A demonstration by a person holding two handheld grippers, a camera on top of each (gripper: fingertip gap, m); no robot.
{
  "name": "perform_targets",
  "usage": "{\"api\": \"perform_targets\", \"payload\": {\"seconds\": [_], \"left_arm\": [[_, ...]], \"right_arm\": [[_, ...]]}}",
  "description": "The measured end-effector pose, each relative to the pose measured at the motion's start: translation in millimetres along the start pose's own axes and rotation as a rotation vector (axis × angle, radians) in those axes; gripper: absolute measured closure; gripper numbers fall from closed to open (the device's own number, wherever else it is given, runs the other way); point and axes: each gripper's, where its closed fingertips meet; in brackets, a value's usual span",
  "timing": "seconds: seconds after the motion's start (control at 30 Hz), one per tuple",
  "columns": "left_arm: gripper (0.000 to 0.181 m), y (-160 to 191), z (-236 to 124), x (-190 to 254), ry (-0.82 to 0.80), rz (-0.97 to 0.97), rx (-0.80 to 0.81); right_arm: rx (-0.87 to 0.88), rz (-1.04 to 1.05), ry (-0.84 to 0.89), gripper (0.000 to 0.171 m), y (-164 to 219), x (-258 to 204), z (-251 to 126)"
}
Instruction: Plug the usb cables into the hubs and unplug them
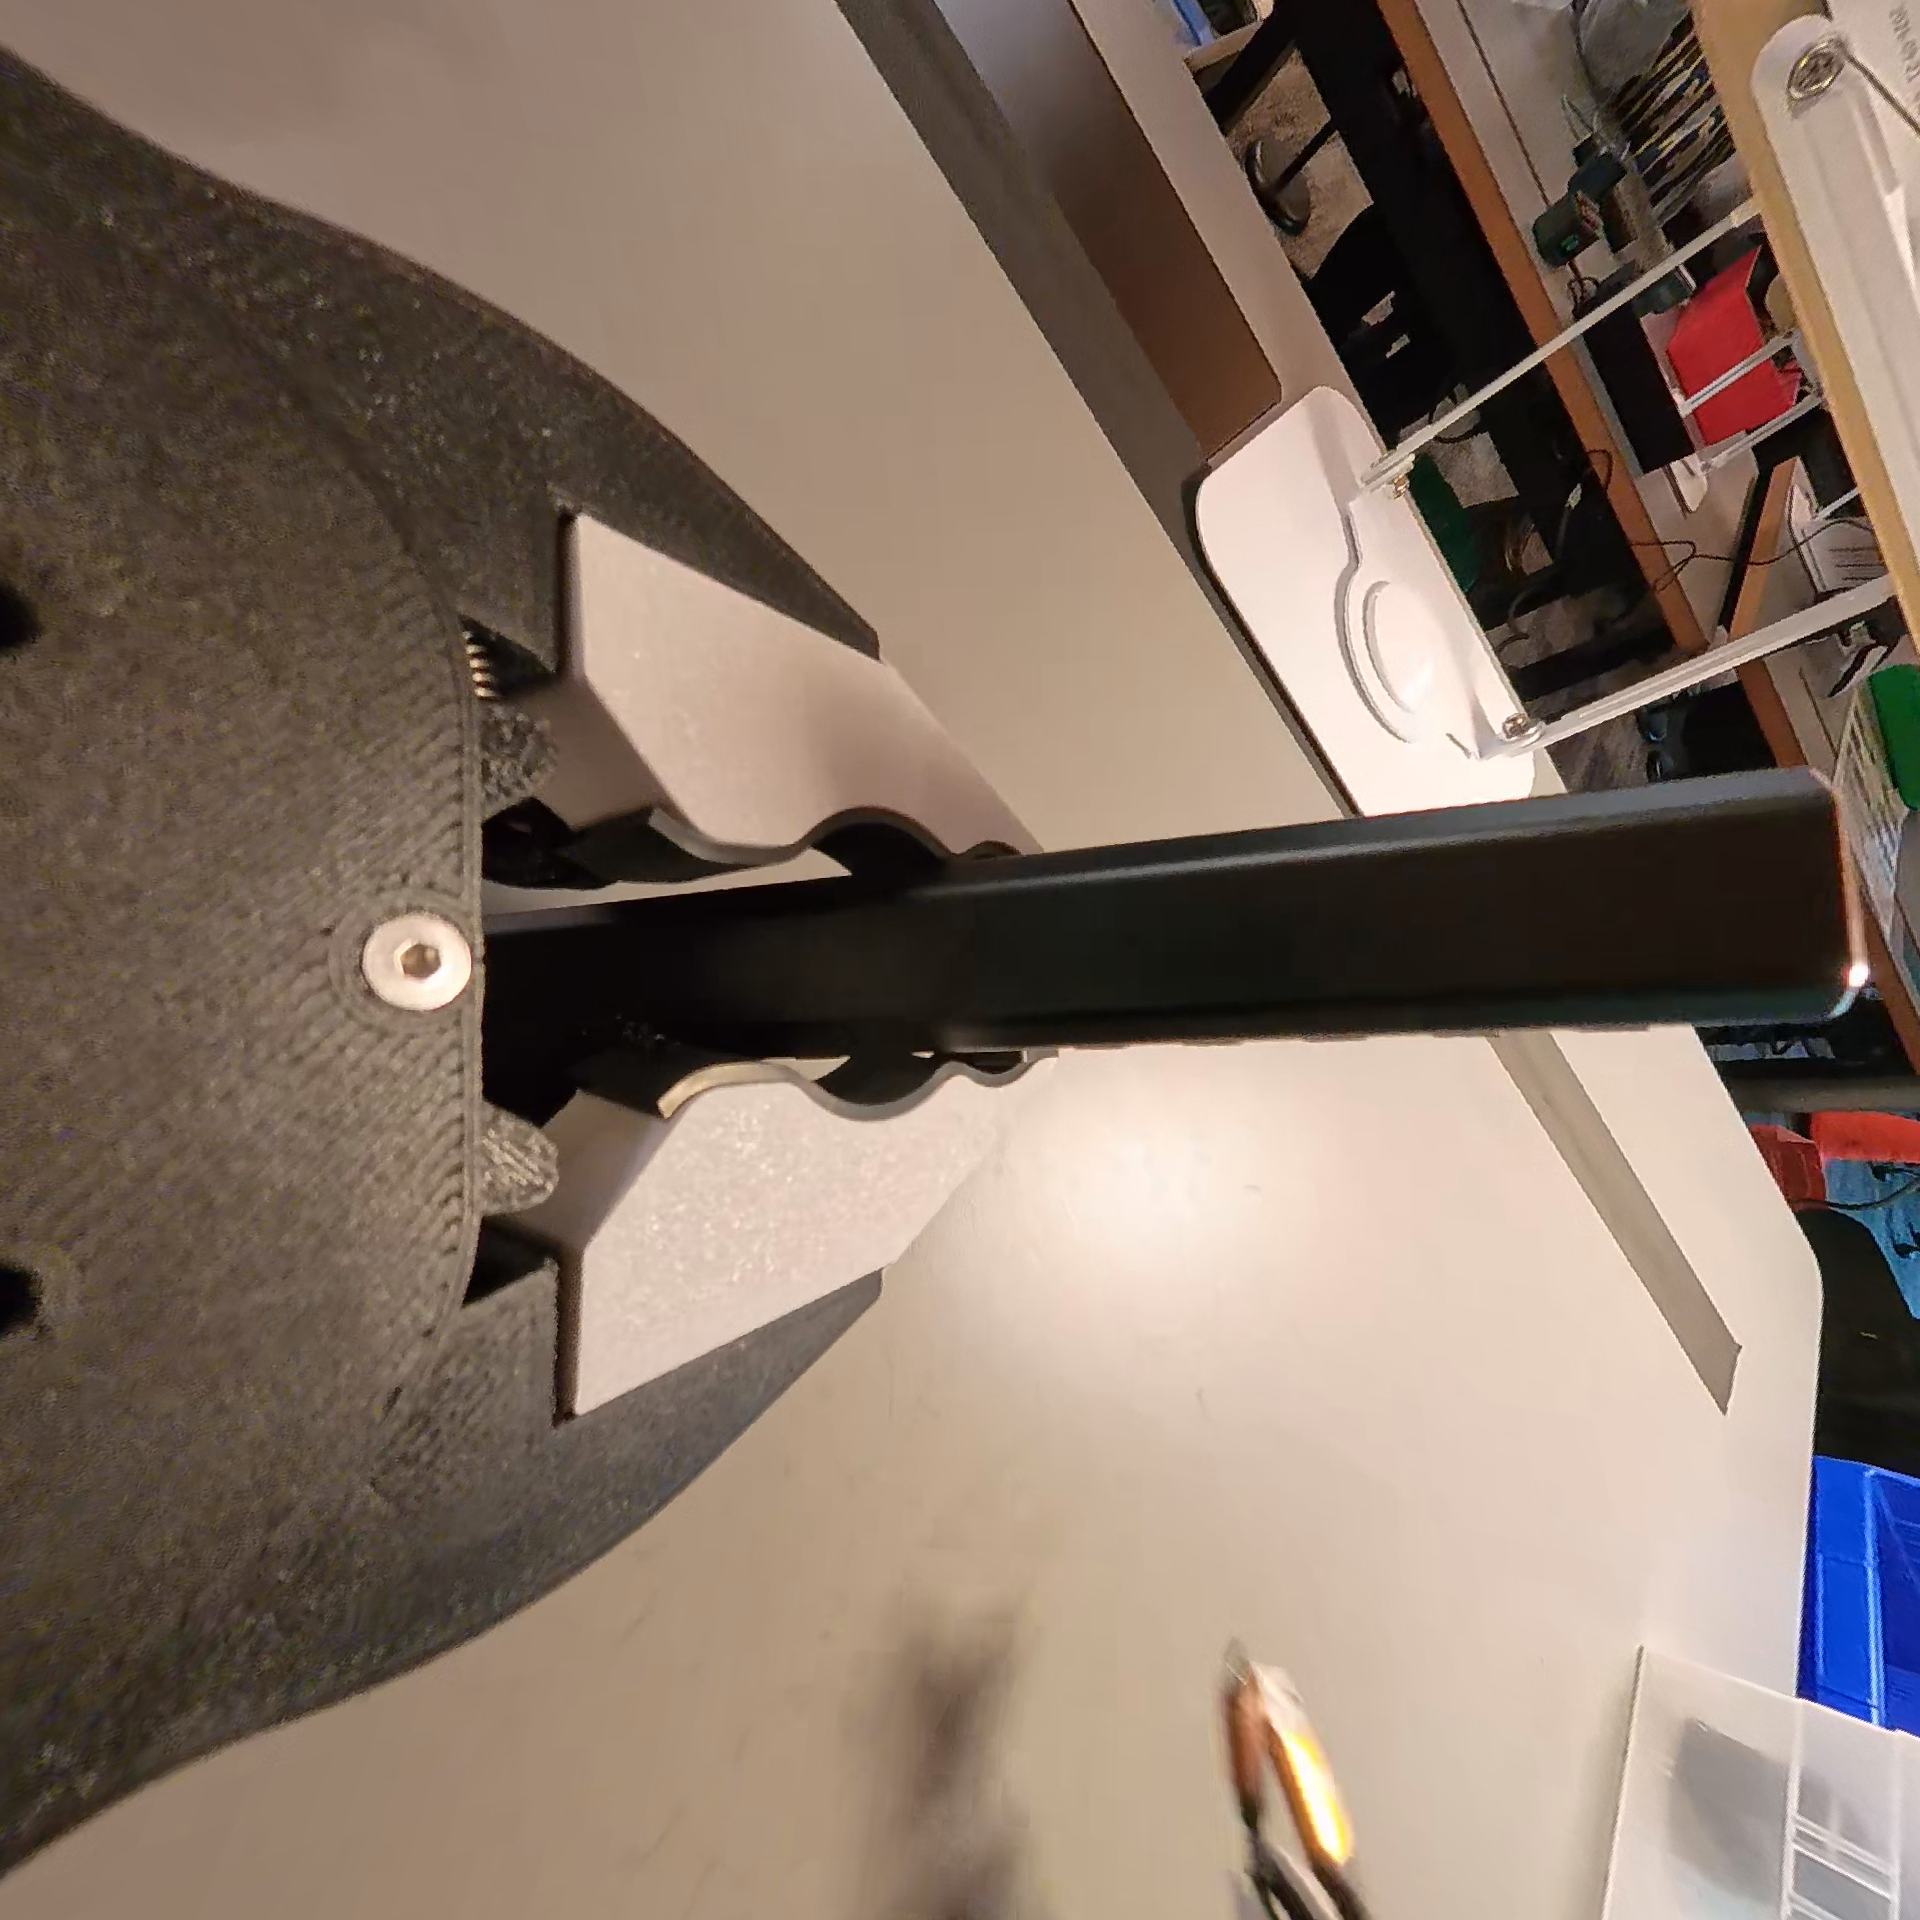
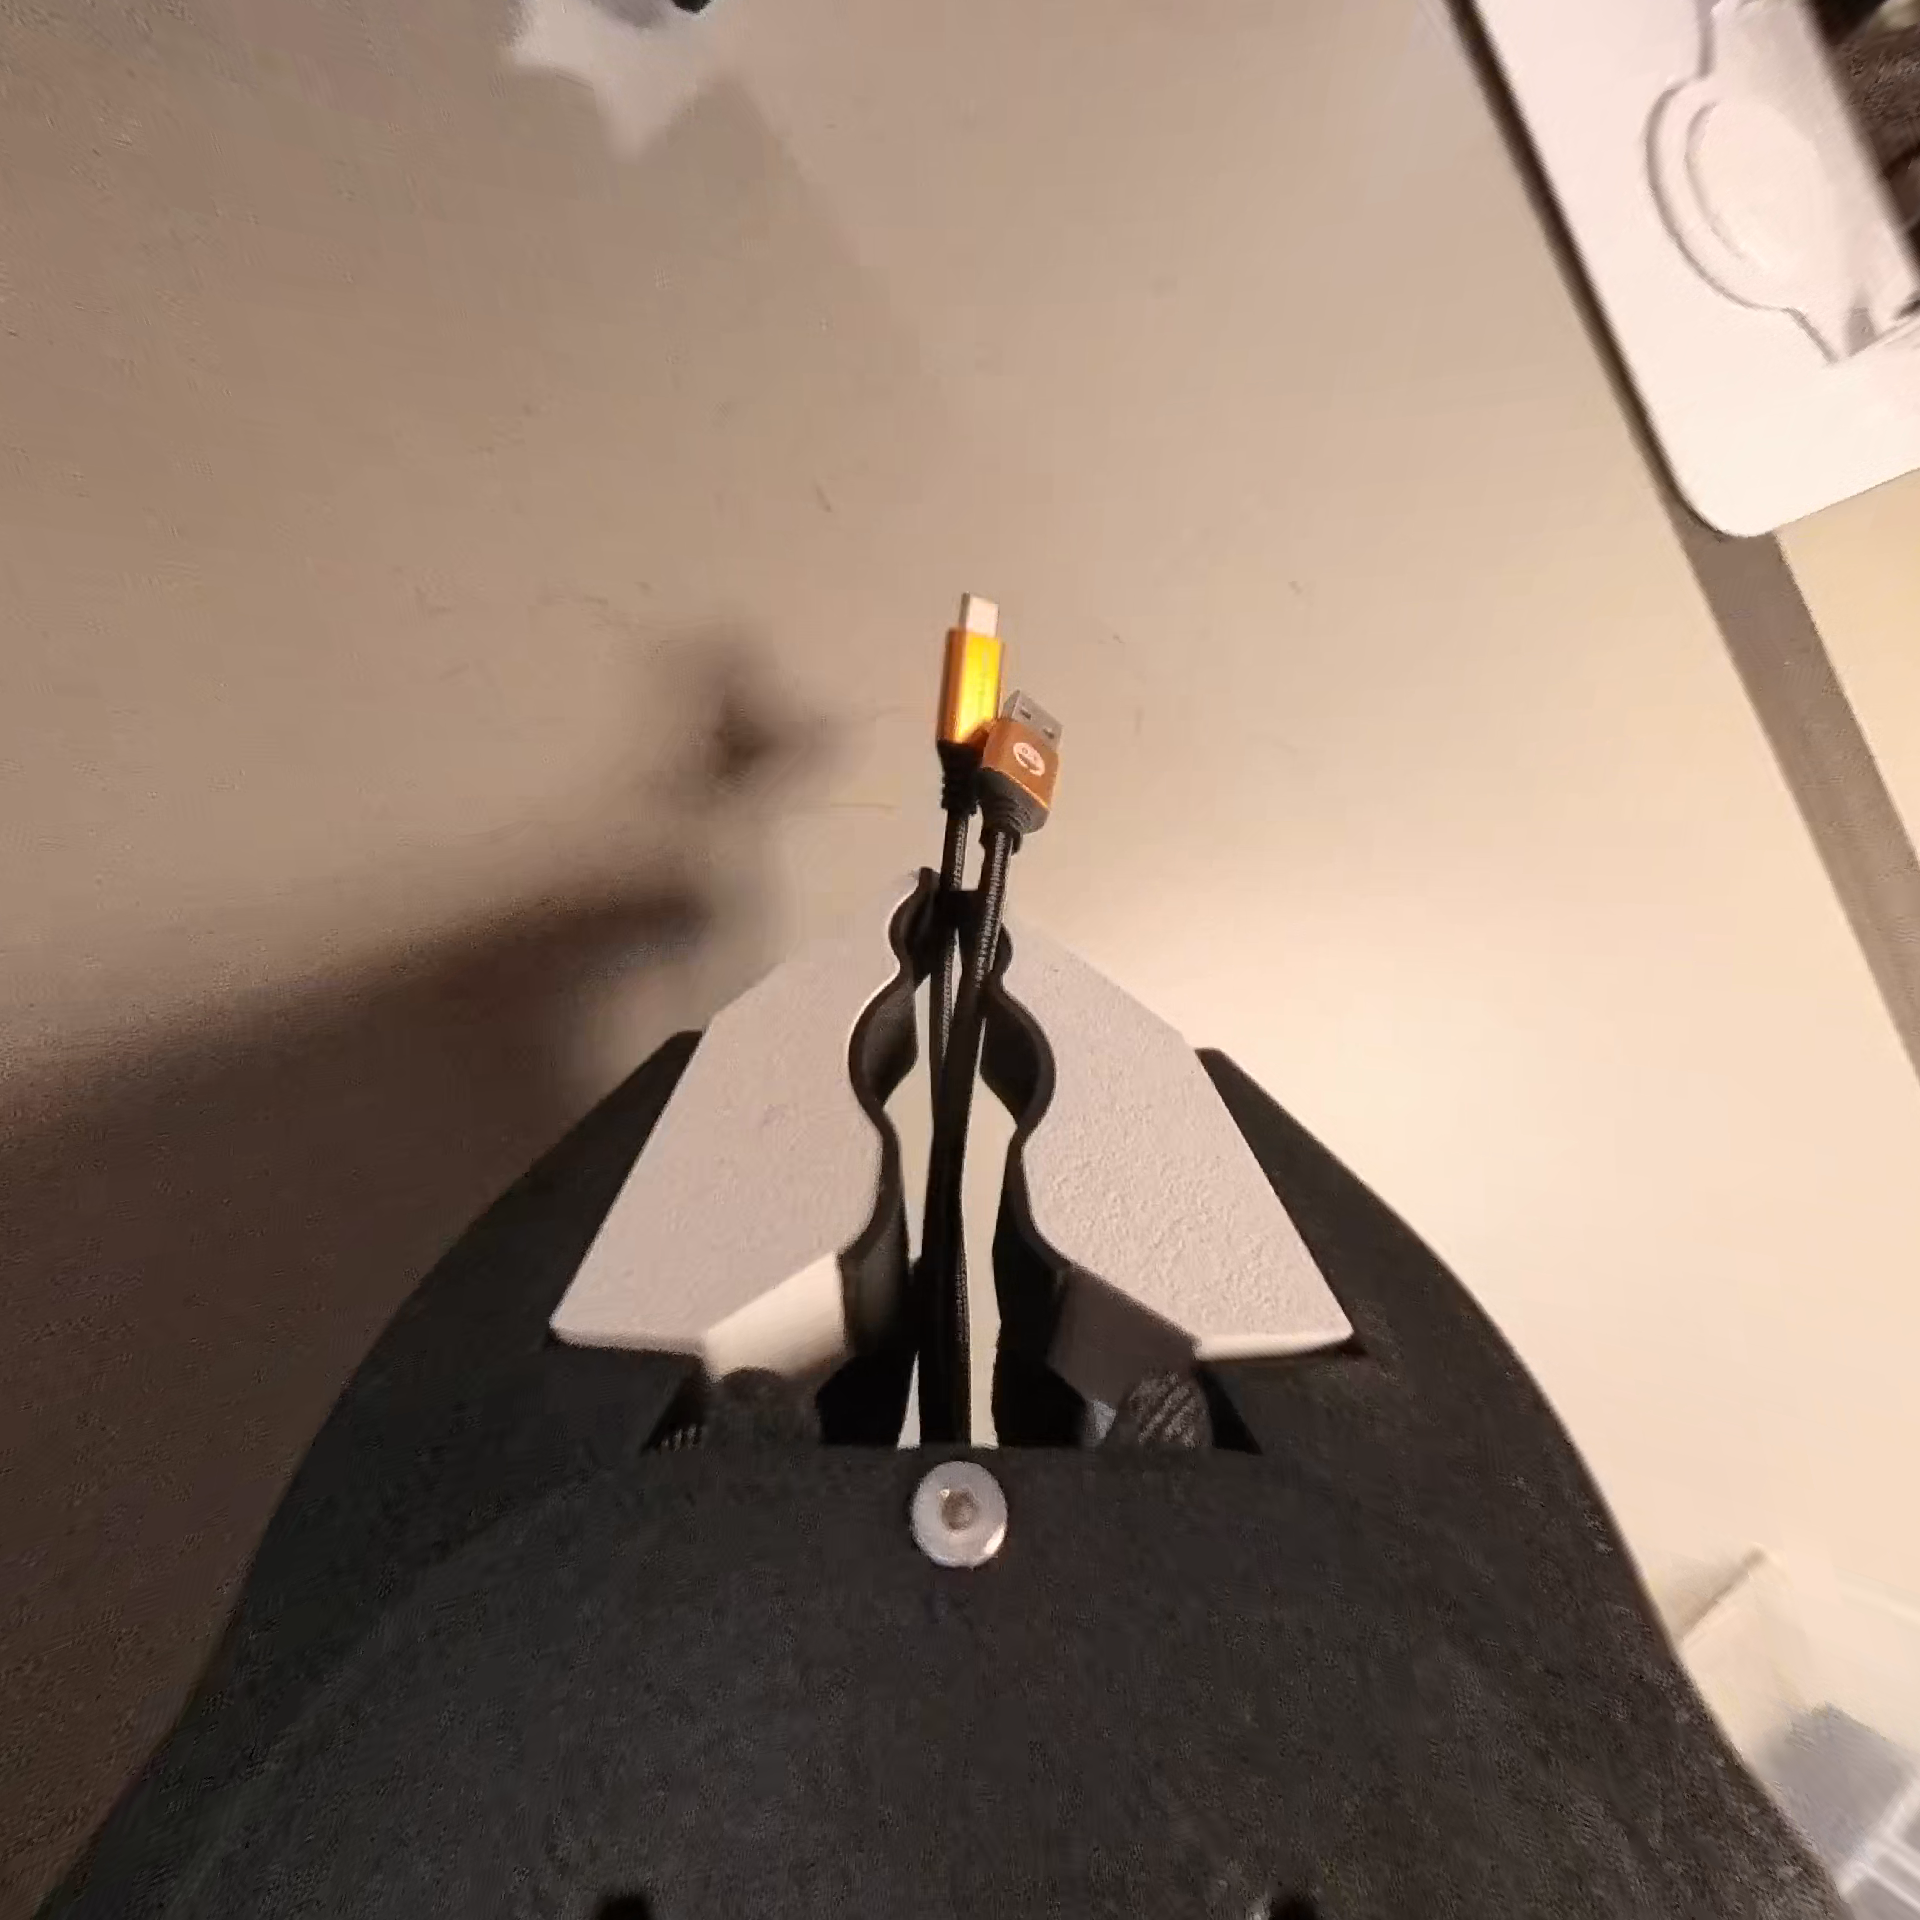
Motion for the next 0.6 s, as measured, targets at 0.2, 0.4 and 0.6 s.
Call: {"api": "perform_targets", "payload": {"seconds": [0.2, 0.4, 0.6], "left_arm": [[0.151, -5.6, -4.2, 1.1, 0.001, 0.007, 0.019], [0.151, -12.1, -7.4, 5.1, -0.004, 0.031, 0.042], [0.151, -17.1, -6.4, 11.6, -0.001, 0.037, 0.063]], "right_arm": [[0.006, 0.016, 0.135, 0.168, 31.8, 37.3, -128.2], [-0.102, -0.027, 0.162, 0.168, 144.1, 60.7, -254.1], [-0.259, 0.112, 0.050, 0.167, 246.3, 63.8, -254.7]]}}
Point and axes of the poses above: each gripper's, where its closed fingertips meet, z out along the fingers, y out of its underside, x = y × z across the jaws, and after that the axes turned 11 degrees about -y, right-handed
